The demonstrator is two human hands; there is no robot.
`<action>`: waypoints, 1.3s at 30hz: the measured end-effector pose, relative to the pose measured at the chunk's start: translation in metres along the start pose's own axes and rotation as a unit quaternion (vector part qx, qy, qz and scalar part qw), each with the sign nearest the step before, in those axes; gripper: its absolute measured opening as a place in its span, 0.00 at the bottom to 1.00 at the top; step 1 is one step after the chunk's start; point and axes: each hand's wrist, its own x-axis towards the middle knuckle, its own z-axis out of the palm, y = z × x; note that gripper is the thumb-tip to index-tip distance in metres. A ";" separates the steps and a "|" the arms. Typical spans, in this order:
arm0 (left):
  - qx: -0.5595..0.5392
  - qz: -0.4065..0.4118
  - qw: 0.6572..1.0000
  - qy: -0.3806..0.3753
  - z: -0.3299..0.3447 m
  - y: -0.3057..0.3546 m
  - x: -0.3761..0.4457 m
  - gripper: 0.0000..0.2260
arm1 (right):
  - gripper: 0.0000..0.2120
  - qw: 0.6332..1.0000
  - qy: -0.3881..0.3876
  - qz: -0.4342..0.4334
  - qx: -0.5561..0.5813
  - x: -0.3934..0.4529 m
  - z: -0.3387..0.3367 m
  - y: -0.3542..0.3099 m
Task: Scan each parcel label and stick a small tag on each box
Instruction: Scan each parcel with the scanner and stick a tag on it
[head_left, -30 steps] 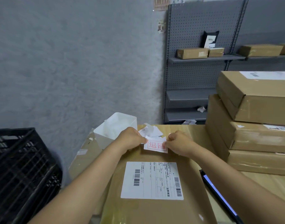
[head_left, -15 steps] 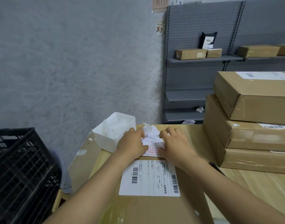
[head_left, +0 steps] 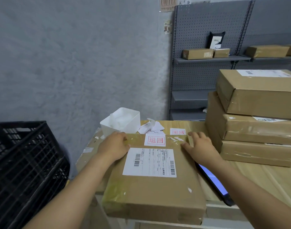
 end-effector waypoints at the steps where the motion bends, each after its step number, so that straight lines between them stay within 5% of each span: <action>1: -0.014 -0.025 1.000 -0.005 0.000 -0.006 -0.003 0.15 | 0.26 0.999 -0.010 0.024 0.034 -0.004 -0.001 0.003; 6: -0.140 -0.145 0.975 -0.097 0.002 -0.028 -0.022 0.12 | 0.26 0.967 -0.128 0.142 0.169 -0.029 -0.004 0.002; 11: -0.206 -0.151 0.949 -0.187 0.007 -0.028 -0.040 0.17 | 0.28 0.945 -0.169 0.170 0.222 -0.049 -0.004 -0.006; 18: -0.211 -0.110 0.960 -0.150 0.000 -0.025 -0.055 0.16 | 0.26 0.957 -0.102 0.175 0.210 -0.075 -0.005 -0.023; 25: -0.198 -0.072 0.972 -0.103 -0.030 -0.076 -0.088 0.29 | 0.31 0.975 -0.023 0.146 0.168 -0.115 0.014 -0.080; 39: -0.205 -0.150 0.967 0.034 -0.140 -0.285 -0.156 0.32 | 0.28 0.972 -0.074 0.056 0.214 -0.144 0.090 -0.310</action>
